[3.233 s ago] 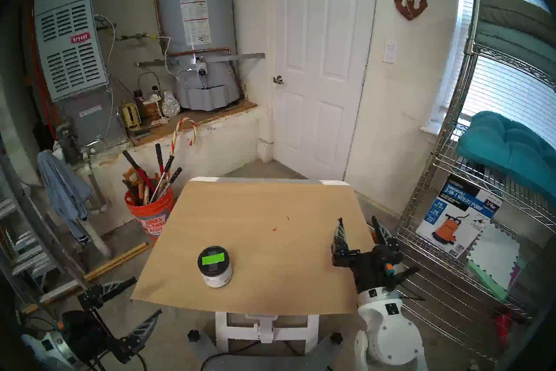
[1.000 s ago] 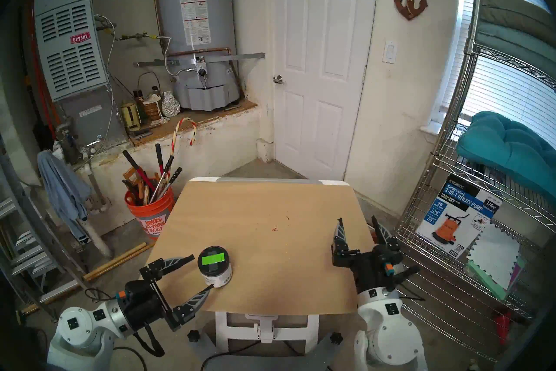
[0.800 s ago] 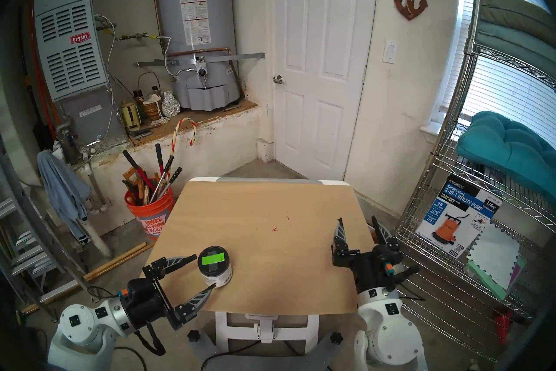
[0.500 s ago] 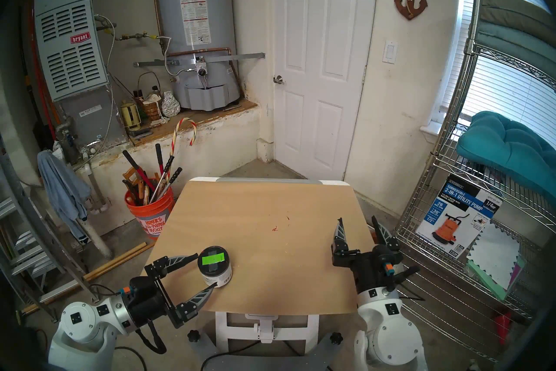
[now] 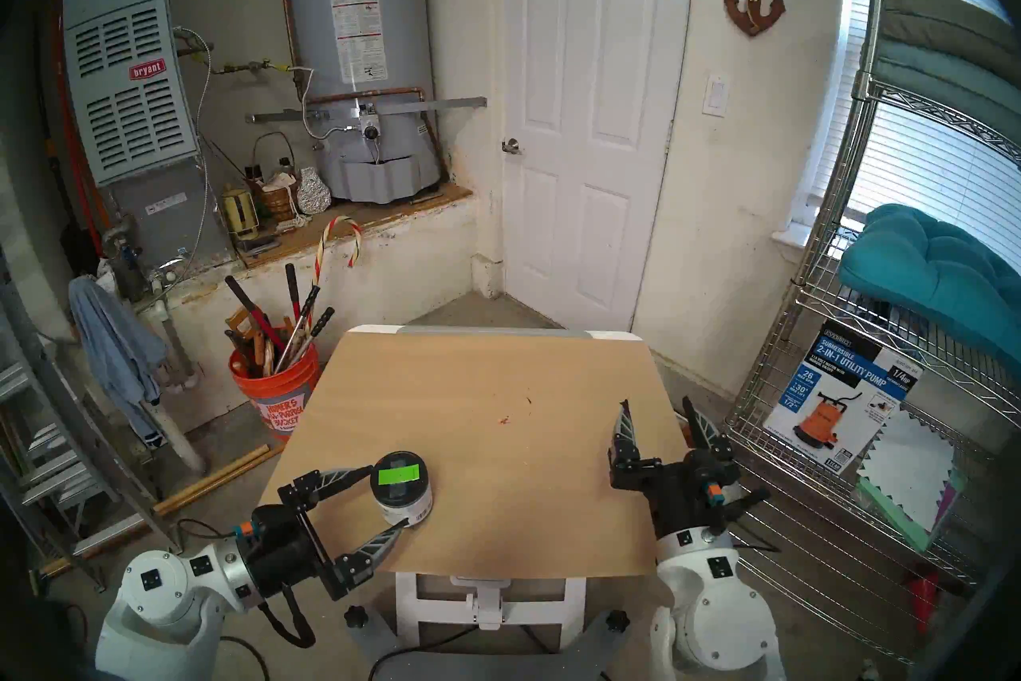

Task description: Open paint jar

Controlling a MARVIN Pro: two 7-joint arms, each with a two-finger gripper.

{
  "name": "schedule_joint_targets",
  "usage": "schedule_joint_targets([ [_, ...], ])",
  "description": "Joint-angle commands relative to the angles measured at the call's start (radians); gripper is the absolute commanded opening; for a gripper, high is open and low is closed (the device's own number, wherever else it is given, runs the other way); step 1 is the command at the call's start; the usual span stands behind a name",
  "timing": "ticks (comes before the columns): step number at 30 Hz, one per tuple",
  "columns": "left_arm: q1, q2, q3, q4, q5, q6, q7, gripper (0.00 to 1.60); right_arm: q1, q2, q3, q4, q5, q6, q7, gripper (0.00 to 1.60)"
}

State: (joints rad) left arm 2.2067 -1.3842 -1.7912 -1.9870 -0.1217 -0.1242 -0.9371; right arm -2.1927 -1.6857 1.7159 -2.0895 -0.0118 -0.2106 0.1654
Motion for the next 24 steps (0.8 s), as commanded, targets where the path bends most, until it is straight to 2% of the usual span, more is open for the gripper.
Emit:
schedule_joint_targets([
  [1,0.003,-0.013,-0.013,-0.01,0.0,-0.013,0.02,1.6,0.001,0.001,-0.001,-0.022,-0.001,-0.004,0.001,1.6],
  [7,-0.012,-0.022,-0.029,-0.011,-0.012,-0.008,0.033,1.6,0.001,0.001,-0.001,-0.021,-0.001,-0.004,0.001,1.6],
  [15,-0.038,-0.023,0.007,0.018,-0.008,0.005,0.028,1.6,0.001,0.001,-0.001,-0.022,-0.001,-0.004,0.001,1.6],
  [24,-0.056,-0.026,0.013,0.04,-0.015,0.012,0.029,1.6,0.001,0.001,-0.001,-0.022,-0.001,-0.004,0.001,1.6],
])
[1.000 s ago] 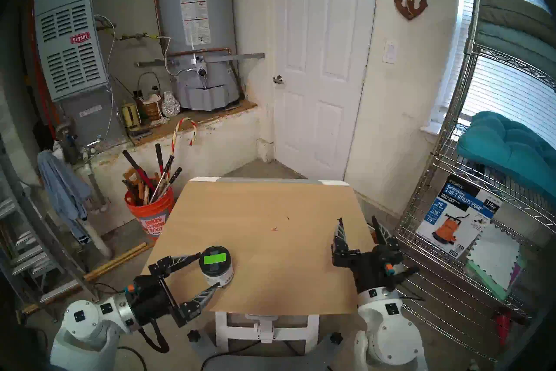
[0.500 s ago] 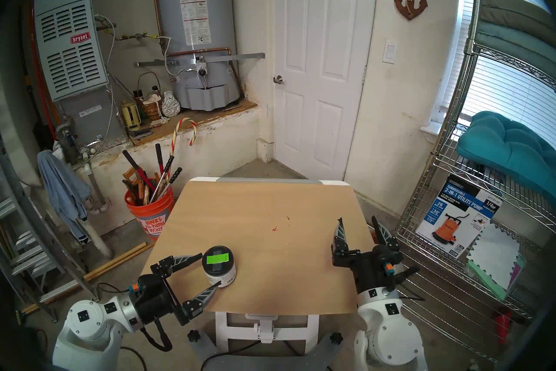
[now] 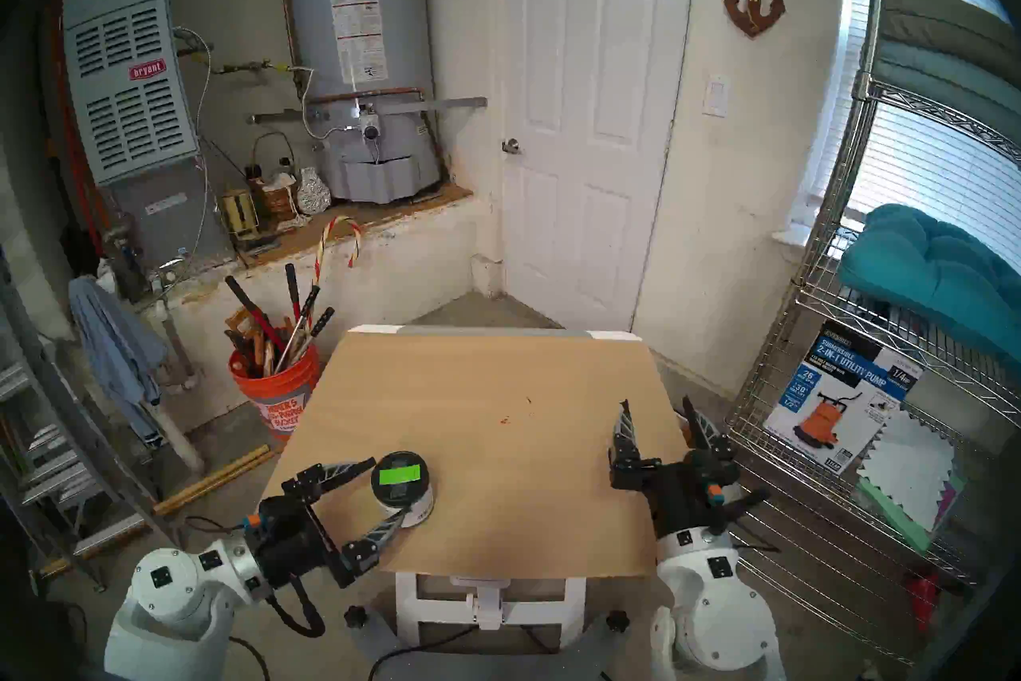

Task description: Open paint jar

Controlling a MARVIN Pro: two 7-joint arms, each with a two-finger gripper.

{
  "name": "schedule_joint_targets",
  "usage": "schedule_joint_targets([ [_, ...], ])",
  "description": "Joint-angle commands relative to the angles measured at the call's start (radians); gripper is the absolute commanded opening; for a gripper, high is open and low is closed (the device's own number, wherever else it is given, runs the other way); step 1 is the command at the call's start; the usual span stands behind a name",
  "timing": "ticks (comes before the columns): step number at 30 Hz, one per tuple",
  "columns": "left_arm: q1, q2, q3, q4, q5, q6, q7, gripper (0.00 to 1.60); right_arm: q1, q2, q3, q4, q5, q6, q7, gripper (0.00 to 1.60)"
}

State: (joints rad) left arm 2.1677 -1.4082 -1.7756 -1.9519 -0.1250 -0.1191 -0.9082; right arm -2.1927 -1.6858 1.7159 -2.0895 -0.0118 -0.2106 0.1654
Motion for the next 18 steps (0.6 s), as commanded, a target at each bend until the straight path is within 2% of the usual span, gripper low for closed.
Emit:
schedule_joint_targets([
  [1,-0.019,-0.004,-0.002,0.009,-0.009,0.009,0.003,1.6,0.001,0.001,-0.001,-0.022,-0.001,-0.004,0.001,1.6],
  [10,-0.059,-0.022,0.002,0.073,-0.021,0.018,0.017,1.6,0.001,0.001,-0.001,-0.022,-0.001,-0.004,0.001,1.6],
  [18,-0.097,-0.026,0.032,0.099,-0.043,0.038,0.001,1.6,0.002,0.001,-0.001,-0.021,-0.001,-0.004,0.001,1.6],
])
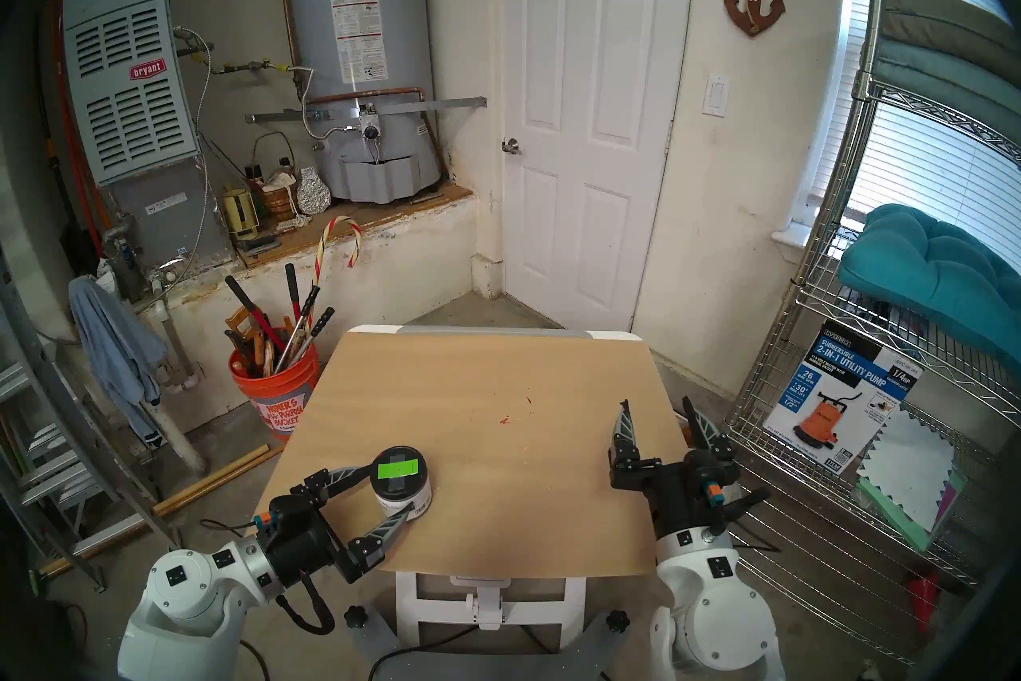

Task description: Open paint jar

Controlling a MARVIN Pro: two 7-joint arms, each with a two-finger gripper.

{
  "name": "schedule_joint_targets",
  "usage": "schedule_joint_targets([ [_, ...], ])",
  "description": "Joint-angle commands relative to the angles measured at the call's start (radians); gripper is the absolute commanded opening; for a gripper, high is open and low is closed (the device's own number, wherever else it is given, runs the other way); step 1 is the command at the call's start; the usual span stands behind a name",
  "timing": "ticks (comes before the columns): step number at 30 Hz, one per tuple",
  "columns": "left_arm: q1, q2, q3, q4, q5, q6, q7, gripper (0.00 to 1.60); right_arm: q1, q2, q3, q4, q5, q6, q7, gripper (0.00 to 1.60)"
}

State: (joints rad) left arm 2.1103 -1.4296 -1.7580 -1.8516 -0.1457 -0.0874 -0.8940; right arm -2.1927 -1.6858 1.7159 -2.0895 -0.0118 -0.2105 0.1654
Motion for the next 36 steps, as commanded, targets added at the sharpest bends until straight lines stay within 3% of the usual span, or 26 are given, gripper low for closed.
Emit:
schedule_joint_targets([
  [1,-0.045,-0.002,0.018,0.001,-0.027,0.013,-0.019,1.6,0.002,0.001,-0.001,-0.021,-0.001,-0.004,0.001,1.6],
  [15,-0.112,0.01,0.033,0.062,-0.008,0.078,-0.016,1.6,0.001,0.001,-0.001,-0.022,-0.001,-0.004,0.001,1.6],
  [33,-0.094,-0.006,0.033,0.059,-0.048,0.126,-0.035,1.6,0.001,0.001,-0.001,-0.022,-0.001,-0.004,0.001,1.6],
  [36,-0.091,-0.006,0.033,0.053,-0.041,0.135,-0.035,1.48,0.001,0.001,-0.001,-0.022,-0.001,-0.004,0.001,1.6],
])
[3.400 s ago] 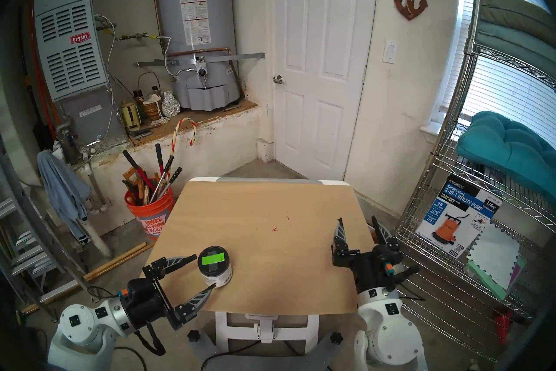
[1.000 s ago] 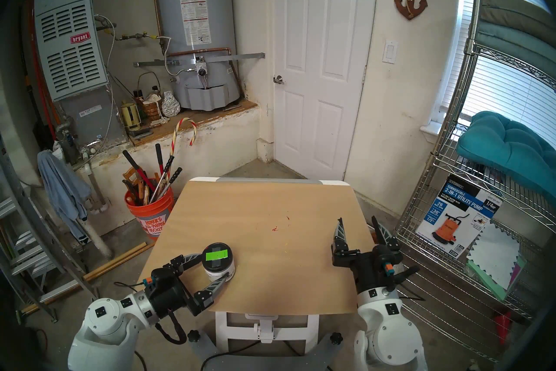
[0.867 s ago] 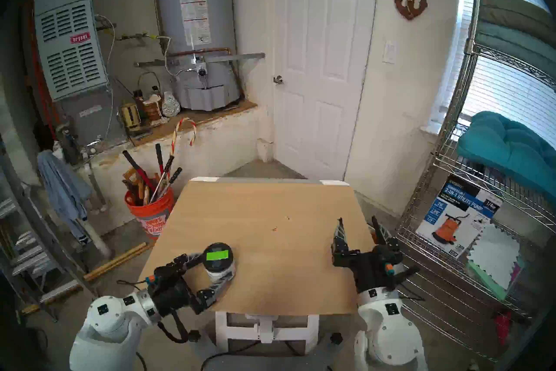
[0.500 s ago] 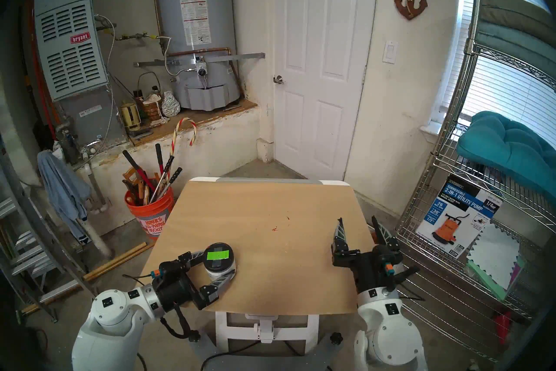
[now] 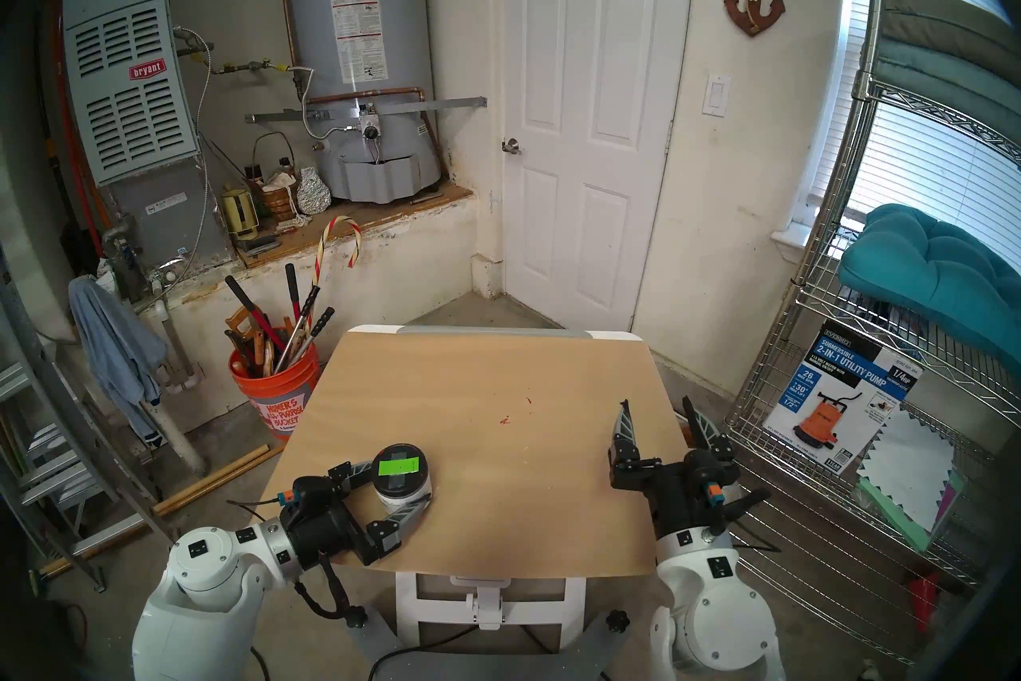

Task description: Open paint jar

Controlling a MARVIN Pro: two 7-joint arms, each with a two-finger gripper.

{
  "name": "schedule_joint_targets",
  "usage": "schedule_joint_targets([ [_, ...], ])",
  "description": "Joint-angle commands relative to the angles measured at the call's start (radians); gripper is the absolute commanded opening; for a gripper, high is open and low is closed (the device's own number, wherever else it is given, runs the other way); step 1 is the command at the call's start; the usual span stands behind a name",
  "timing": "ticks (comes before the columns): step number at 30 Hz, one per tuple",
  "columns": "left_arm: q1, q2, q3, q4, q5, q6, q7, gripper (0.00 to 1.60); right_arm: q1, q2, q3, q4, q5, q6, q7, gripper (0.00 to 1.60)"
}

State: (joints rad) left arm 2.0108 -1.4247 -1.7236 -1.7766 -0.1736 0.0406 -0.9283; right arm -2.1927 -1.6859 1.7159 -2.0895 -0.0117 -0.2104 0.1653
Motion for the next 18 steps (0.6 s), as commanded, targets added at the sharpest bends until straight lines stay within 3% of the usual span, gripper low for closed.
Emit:
schedule_joint_targets([
  [1,0.008,-0.006,-0.001,-0.024,-0.011,0.015,-0.005,1.46,0.001,0.001,-0.001,-0.022,-0.001,-0.004,0.001,1.6],
  [3,0.012,-0.006,-0.004,-0.031,-0.005,0.02,0.0,0.89,0.001,0.001,-0.001,-0.022,-0.001,-0.004,0.001,1.6],
  [4,0.012,-0.004,-0.005,-0.033,-0.005,0.025,-0.002,0.77,0.001,0.001,-0.001,-0.022,-0.001,-0.004,0.001,1.6],
  [7,0.017,0.008,-0.011,-0.054,0.003,0.052,-0.004,0.96,0.001,0.001,-0.001,-0.022,-0.001,-0.004,0.001,1.6],
  [8,0.018,0.015,-0.012,-0.061,0.007,0.062,-0.007,0.73,0.001,0.001,-0.001,-0.022,-0.001,-0.004,0.001,1.6],
  [9,0.02,0.026,-0.012,-0.072,0.016,0.075,-0.01,0.66,0.001,0.001,-0.001,-0.021,-0.001,-0.004,0.001,1.6],
  [13,0.027,0.043,-0.024,-0.112,0.021,0.112,-0.017,0.6,0.002,0.001,-0.001,-0.021,-0.001,-0.004,0.001,1.6],
  [14,0.024,0.048,-0.026,-0.118,0.017,0.126,-0.025,0.46,0.002,0.001,-0.001,-0.021,-0.001,-0.004,0.001,1.6],
  [15,0.024,0.057,-0.025,-0.13,0.029,0.151,-0.024,0.04,0.002,0.001,-0.001,-0.021,-0.001,-0.004,0.001,1.6],
  [18,0.019,0.064,-0.031,-0.14,0.032,0.183,-0.031,0.0,0.002,0.001,-0.001,-0.021,-0.001,-0.004,0.001,1.6],
])
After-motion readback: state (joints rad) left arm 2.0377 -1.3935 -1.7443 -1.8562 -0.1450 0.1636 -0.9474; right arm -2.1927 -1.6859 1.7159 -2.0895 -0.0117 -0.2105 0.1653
